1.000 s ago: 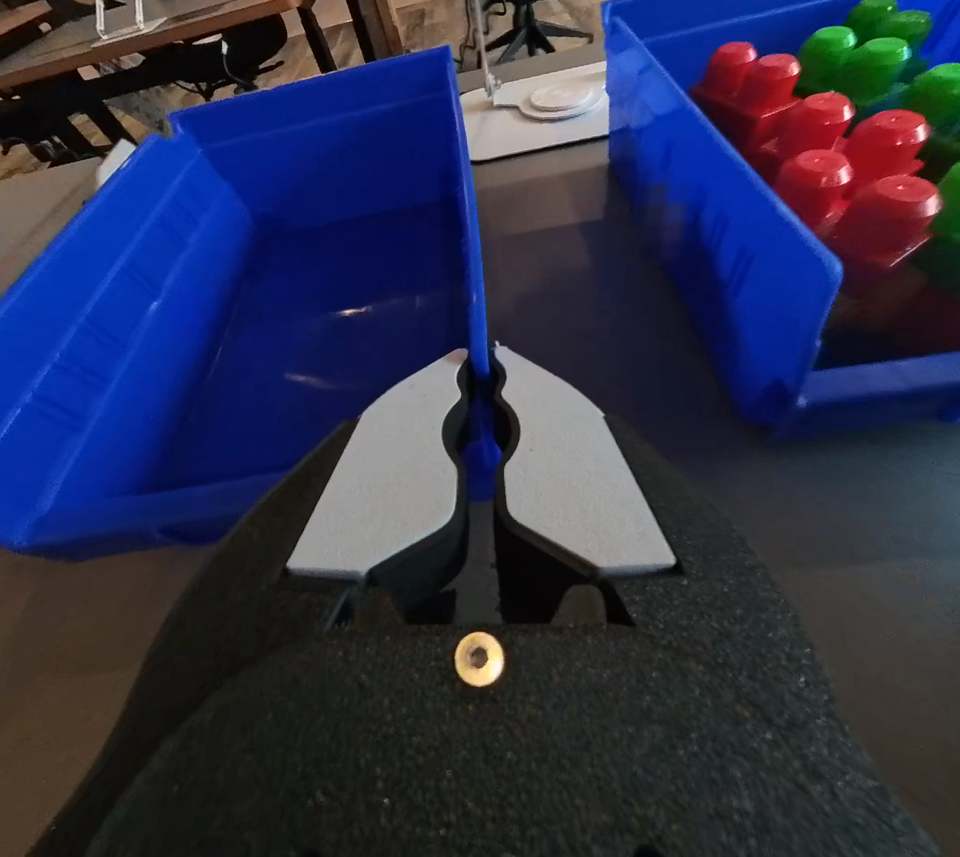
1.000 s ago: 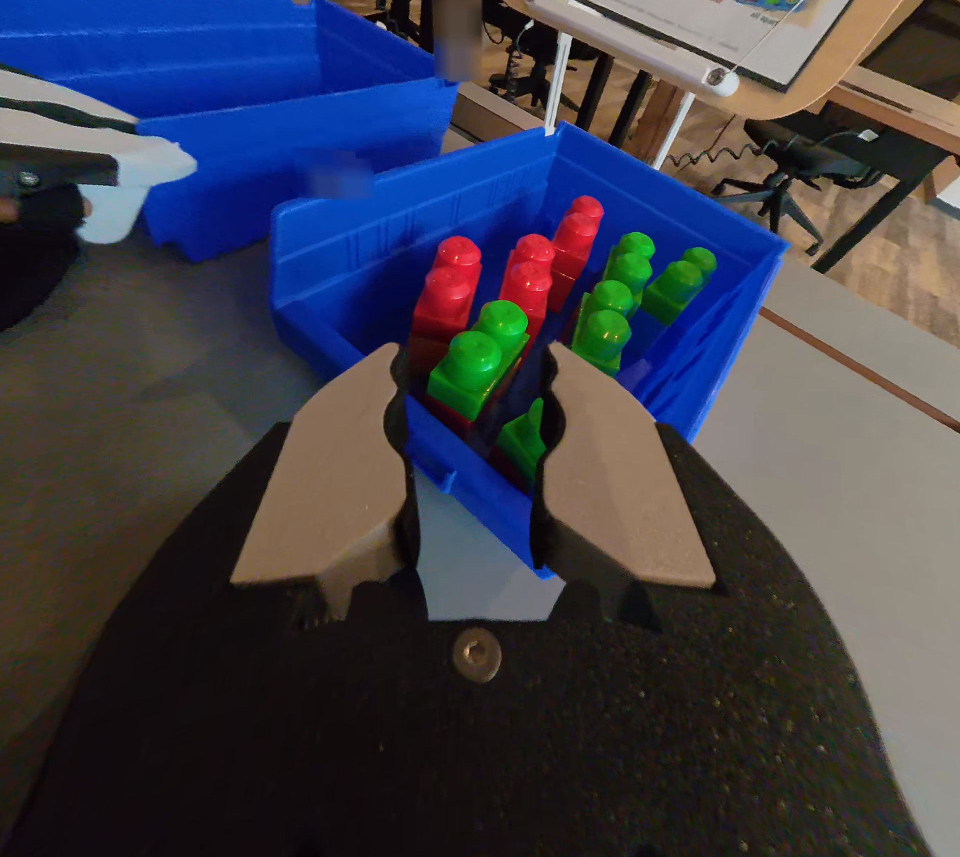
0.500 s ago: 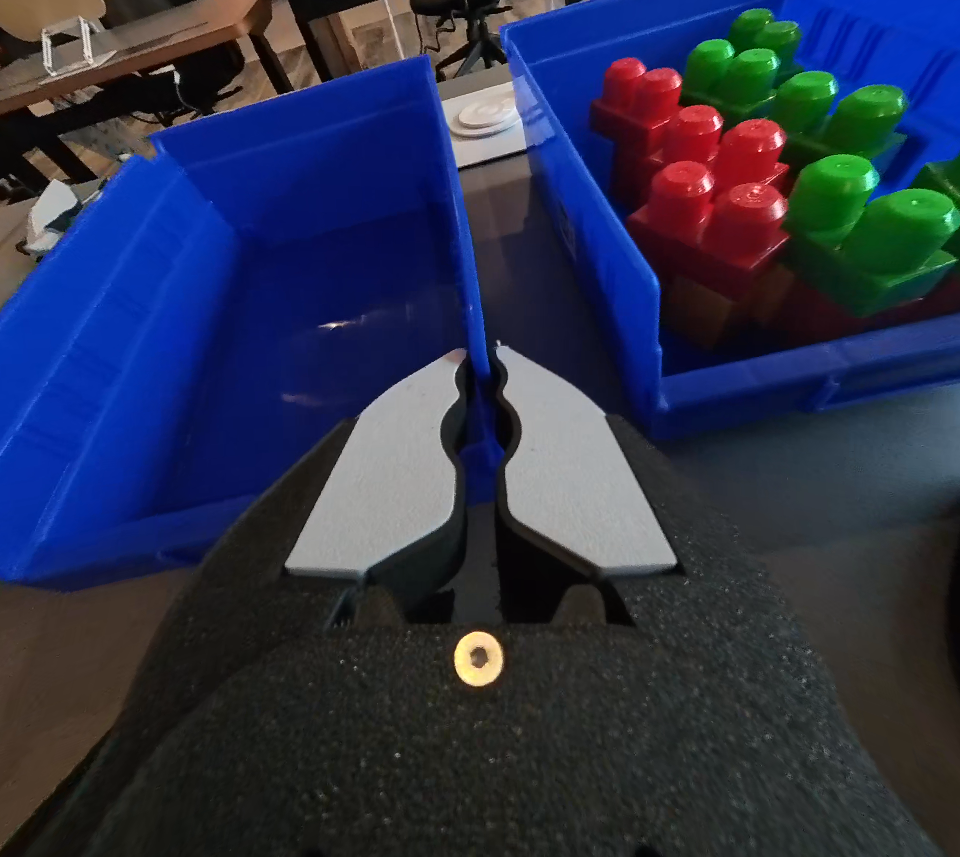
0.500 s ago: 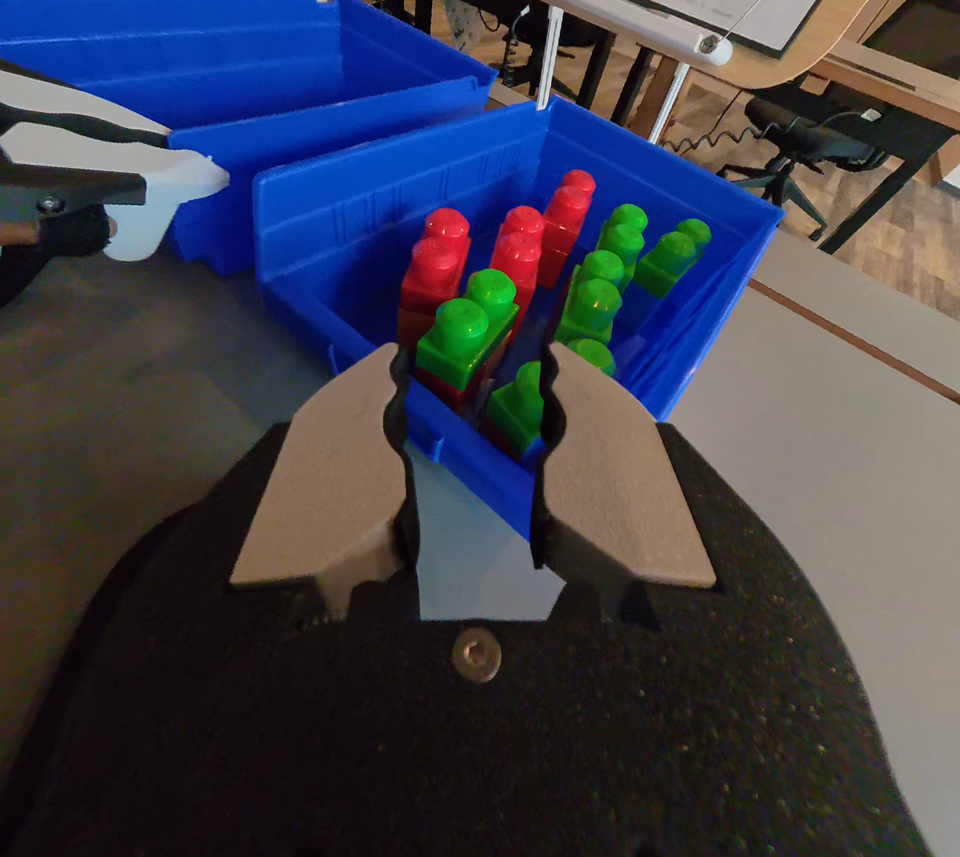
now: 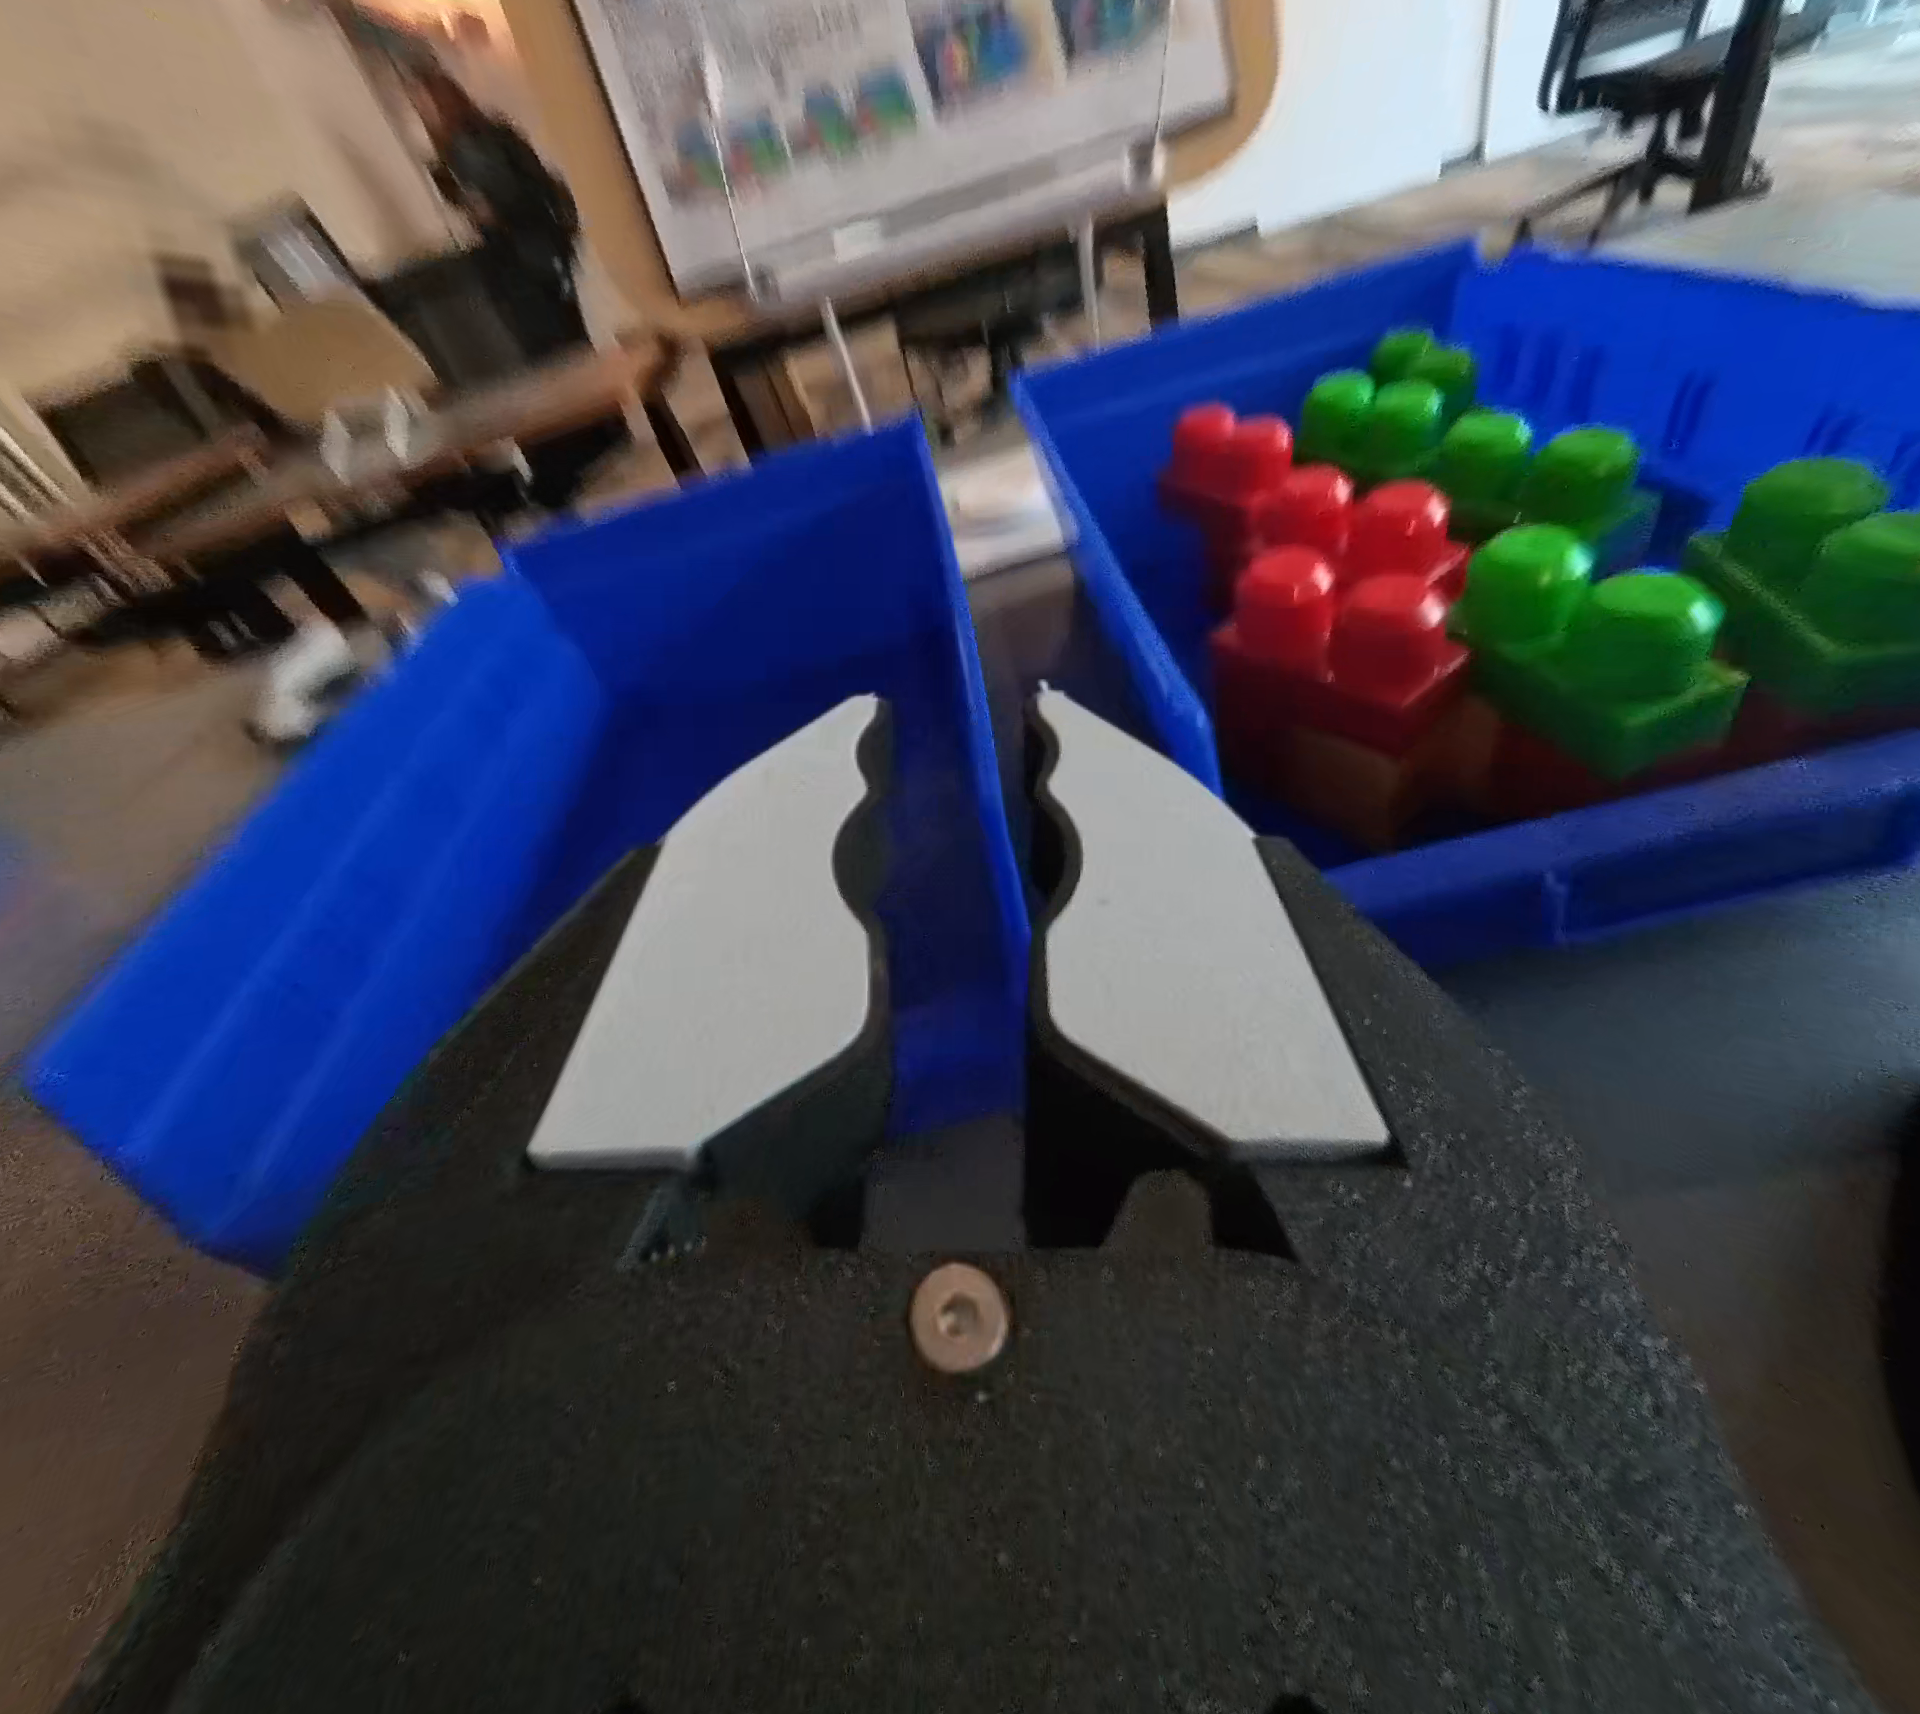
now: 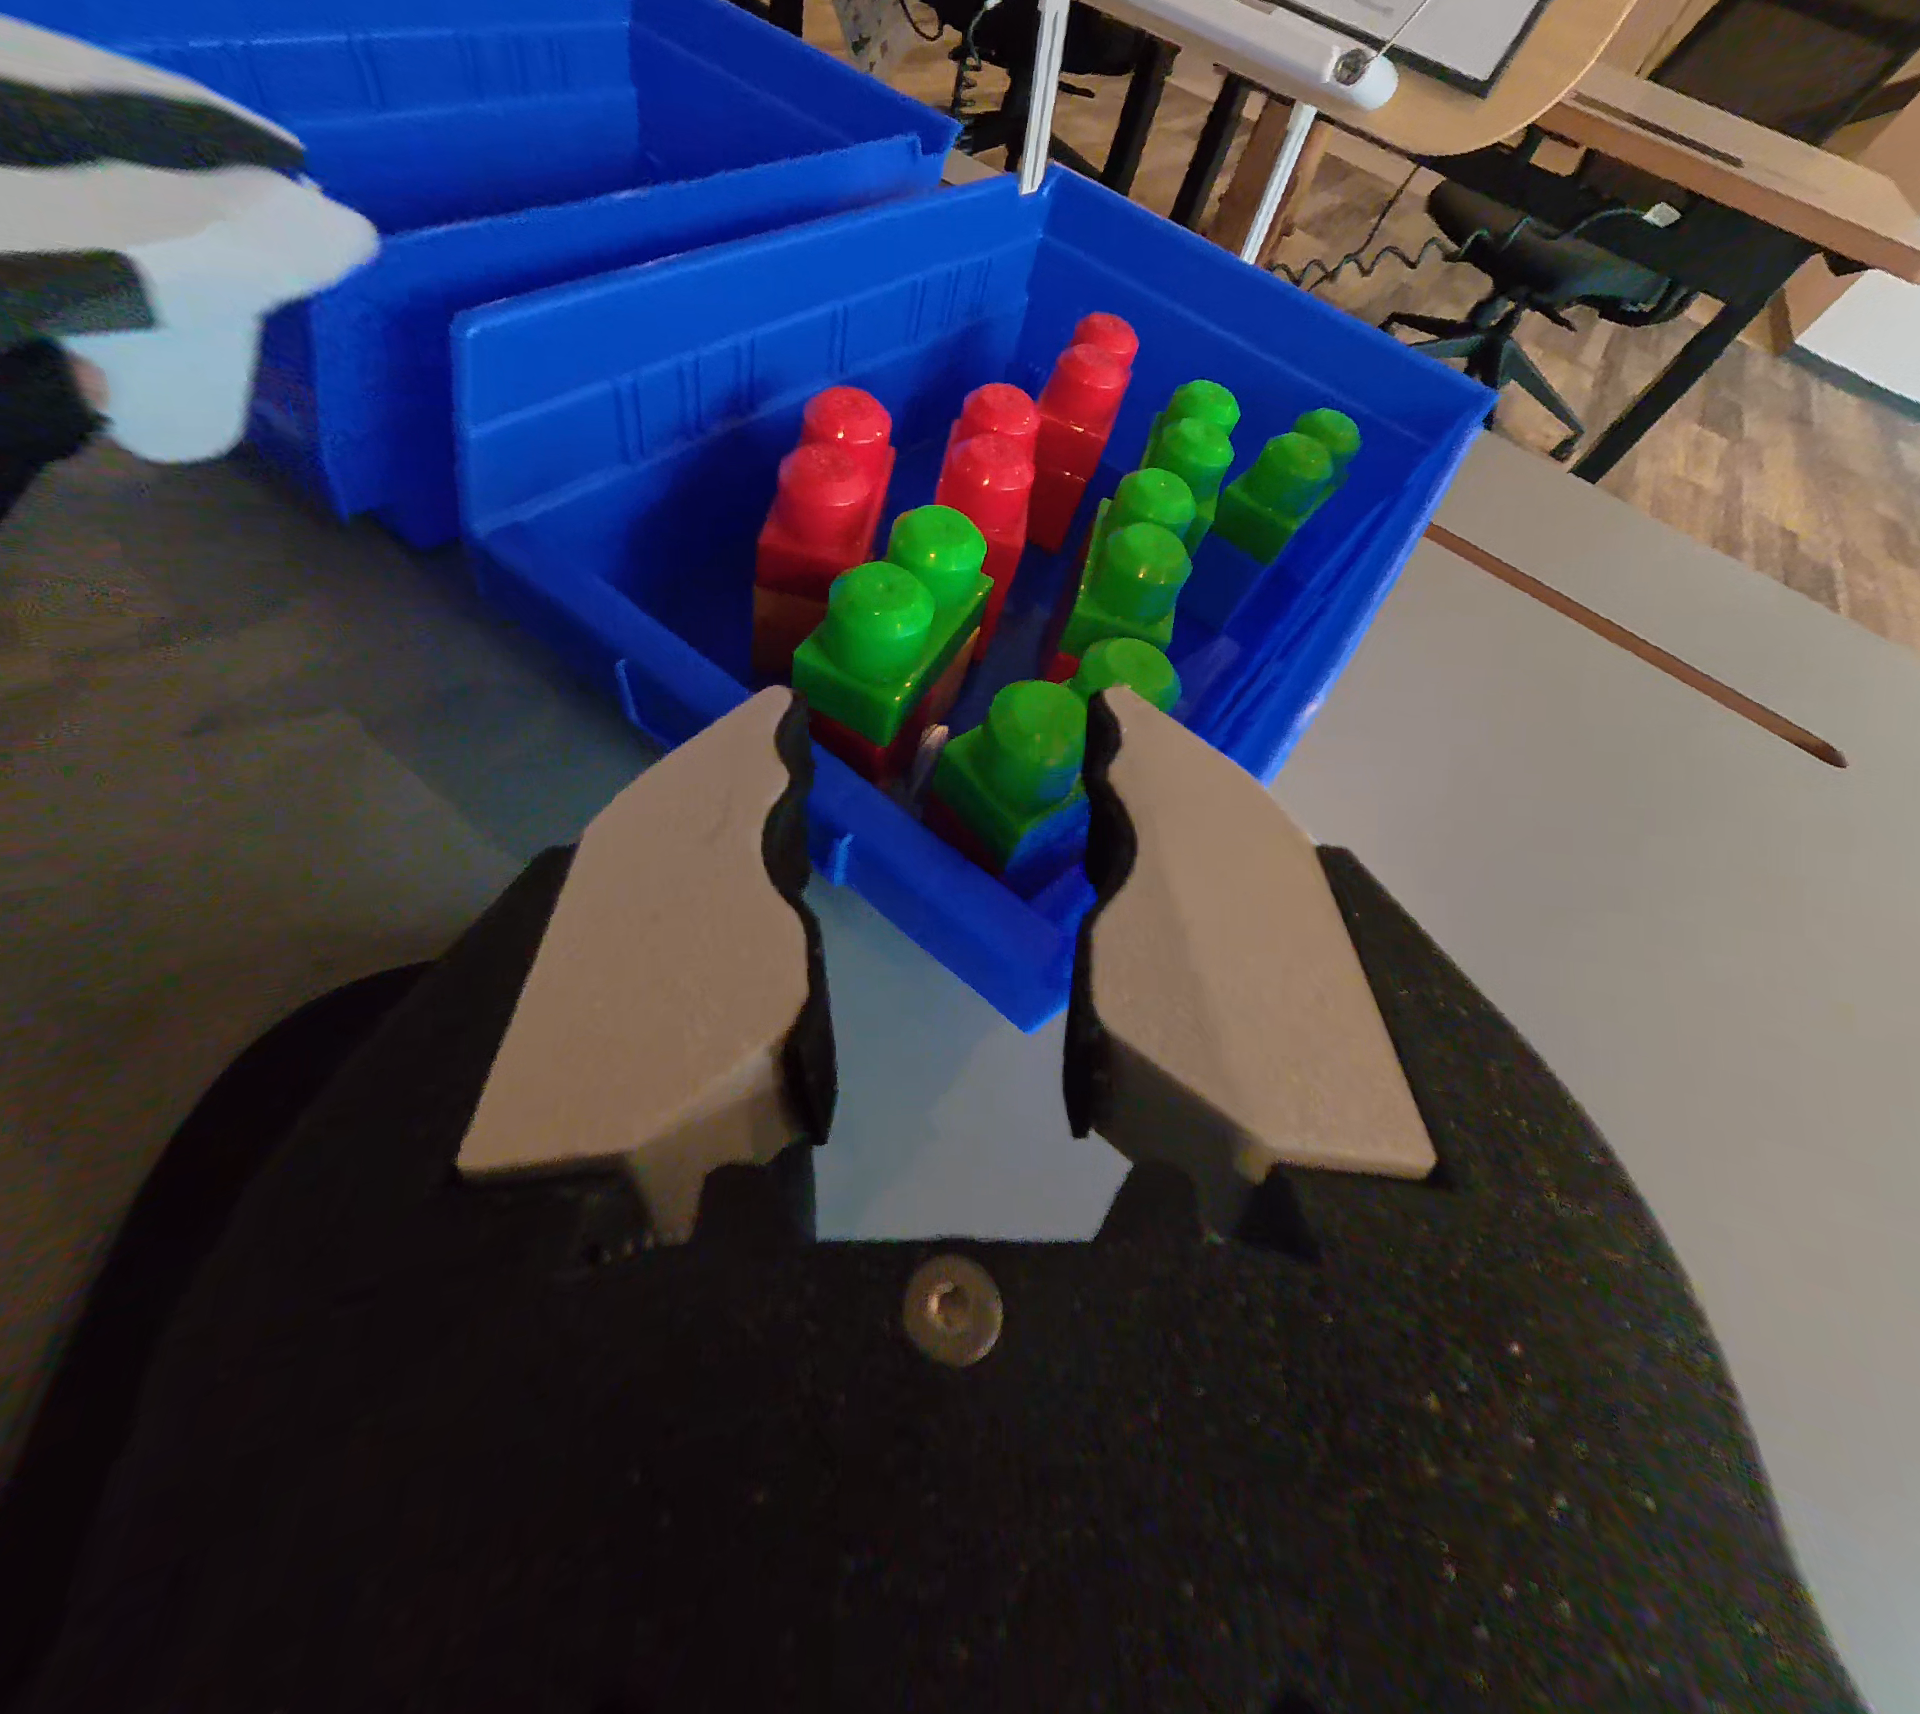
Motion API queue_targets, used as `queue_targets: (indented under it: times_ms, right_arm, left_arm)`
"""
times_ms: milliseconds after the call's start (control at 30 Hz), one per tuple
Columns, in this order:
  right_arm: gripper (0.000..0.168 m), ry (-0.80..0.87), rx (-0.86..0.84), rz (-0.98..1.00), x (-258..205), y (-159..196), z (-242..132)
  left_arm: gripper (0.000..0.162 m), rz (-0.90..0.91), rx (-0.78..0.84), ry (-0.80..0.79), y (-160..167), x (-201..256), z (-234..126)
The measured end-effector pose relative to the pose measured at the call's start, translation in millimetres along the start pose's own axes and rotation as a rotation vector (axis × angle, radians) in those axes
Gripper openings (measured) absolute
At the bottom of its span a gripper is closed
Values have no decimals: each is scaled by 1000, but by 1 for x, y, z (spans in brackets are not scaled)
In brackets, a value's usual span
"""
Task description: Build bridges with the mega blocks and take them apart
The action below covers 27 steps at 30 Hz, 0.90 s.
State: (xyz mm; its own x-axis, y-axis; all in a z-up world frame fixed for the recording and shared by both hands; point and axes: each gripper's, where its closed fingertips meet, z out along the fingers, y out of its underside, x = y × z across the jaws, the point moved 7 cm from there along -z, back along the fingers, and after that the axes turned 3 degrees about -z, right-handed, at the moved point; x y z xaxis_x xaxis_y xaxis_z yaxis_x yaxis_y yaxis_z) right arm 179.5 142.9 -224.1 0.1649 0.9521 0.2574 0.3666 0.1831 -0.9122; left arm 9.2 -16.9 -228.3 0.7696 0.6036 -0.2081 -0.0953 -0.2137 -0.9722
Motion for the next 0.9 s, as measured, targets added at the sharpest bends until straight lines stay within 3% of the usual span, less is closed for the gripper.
queue_targets:
  times_ms: [100,233,367,633,900]
  right_arm:
    - [54,58,29,18,6,0,-5]
    - [66,122,20,67,13,7,-7]
    - [73,204,-32,75,18,20,-6]
    - [71,286,-64,120,34,29,-5]
    - [64,285,-135,142,42,41,12]
  left_arm:
    - [32,92,157,15,-22,13,-24]
    - [50,15,117,155,-19,42,-35]
    - [33,-128,-10,124,-1,42,-20]
    - [39,-188,-150,100,15,43,10]
    - [28,-41,-34,25,6,48,7]
